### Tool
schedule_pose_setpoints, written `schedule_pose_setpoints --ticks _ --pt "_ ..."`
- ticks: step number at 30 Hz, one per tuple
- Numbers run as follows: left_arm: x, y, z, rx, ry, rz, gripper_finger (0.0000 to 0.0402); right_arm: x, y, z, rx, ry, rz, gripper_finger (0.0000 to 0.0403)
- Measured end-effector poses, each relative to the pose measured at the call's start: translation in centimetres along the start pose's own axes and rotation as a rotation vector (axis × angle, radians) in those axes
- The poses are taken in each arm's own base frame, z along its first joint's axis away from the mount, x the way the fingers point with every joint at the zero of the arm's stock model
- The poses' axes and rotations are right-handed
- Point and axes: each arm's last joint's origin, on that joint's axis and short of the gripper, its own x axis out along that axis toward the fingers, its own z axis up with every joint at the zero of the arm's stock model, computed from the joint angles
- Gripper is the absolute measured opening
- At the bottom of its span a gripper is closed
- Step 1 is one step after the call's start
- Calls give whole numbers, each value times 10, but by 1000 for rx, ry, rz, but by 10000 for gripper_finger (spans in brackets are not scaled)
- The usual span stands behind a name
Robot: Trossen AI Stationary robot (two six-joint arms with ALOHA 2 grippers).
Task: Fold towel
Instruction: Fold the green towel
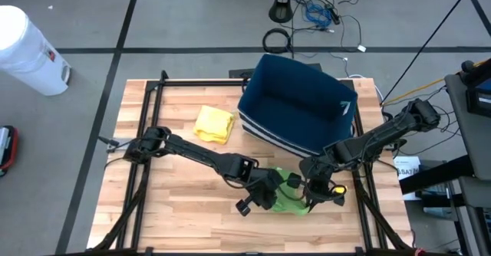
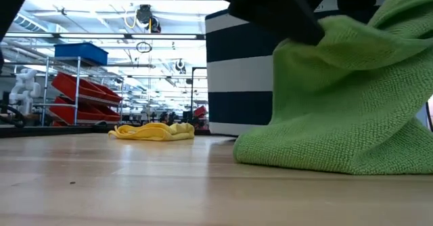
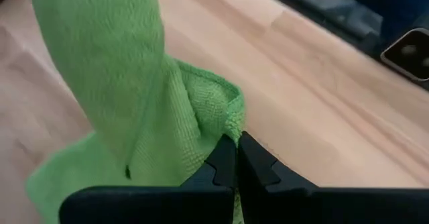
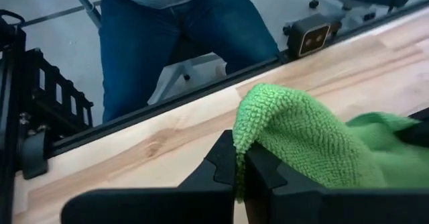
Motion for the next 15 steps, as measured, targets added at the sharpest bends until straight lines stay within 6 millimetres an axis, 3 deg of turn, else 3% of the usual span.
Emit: schedule_pose_setpoints --ticks 10,15 --pt "-5 11 -5 41 -12 10 0 -8 -1 -1 -60 -2 -31 0" --pt "-8 17 -11 40 89 136 7 -23 -2 -3 -73 115 -245 0"
